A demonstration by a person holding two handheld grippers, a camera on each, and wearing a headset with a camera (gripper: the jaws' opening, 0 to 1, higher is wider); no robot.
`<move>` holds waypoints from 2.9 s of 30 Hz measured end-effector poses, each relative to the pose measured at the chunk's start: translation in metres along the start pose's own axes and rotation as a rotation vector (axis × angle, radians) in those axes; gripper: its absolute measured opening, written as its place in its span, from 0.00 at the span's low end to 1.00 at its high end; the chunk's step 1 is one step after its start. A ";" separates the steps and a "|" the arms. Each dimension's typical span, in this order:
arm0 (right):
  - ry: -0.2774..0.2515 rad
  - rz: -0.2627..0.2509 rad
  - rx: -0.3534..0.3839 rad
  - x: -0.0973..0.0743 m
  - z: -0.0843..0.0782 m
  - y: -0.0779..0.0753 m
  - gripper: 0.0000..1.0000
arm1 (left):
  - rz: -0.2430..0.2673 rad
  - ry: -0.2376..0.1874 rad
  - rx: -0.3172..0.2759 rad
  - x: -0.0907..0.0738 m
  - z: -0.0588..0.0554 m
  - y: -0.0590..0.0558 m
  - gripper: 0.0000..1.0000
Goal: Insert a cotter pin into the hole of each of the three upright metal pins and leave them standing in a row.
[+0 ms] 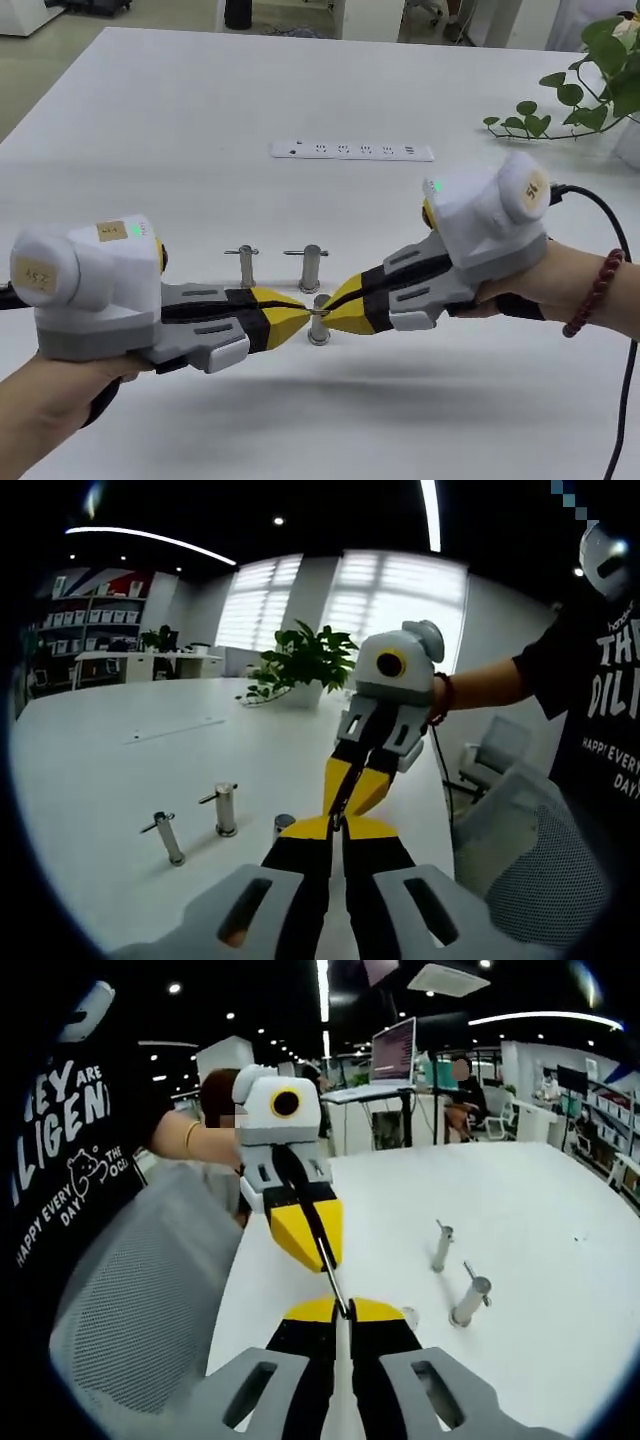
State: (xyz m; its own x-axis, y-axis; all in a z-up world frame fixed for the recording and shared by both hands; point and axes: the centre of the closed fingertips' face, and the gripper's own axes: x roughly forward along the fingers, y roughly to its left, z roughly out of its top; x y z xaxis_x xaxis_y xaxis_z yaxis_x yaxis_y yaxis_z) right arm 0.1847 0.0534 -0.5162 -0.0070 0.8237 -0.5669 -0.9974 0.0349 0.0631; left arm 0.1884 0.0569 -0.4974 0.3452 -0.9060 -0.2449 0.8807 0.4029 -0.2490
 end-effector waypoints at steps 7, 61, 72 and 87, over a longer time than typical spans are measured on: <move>0.055 -0.012 -0.075 -0.001 -0.006 -0.005 0.00 | 0.047 0.010 0.026 0.003 -0.002 0.006 0.03; 0.286 -0.098 -0.211 -0.020 -0.074 -0.053 0.00 | 0.378 0.134 0.041 0.053 -0.051 0.056 0.21; 0.266 -0.084 -0.211 -0.017 -0.073 -0.057 0.00 | 0.383 0.161 0.046 0.061 -0.059 0.061 0.19; 0.252 -0.076 -0.223 -0.010 -0.069 -0.058 0.00 | 0.371 0.166 0.058 0.064 -0.063 0.060 0.11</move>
State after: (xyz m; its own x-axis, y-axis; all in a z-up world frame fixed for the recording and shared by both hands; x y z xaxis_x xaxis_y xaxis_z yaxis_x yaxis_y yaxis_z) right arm 0.2375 0.0043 -0.5714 0.0782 0.6568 -0.7500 -0.9866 -0.0568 -0.1526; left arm 0.2432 0.0318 -0.5870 0.5900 -0.6657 -0.4569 0.7249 0.6859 -0.0635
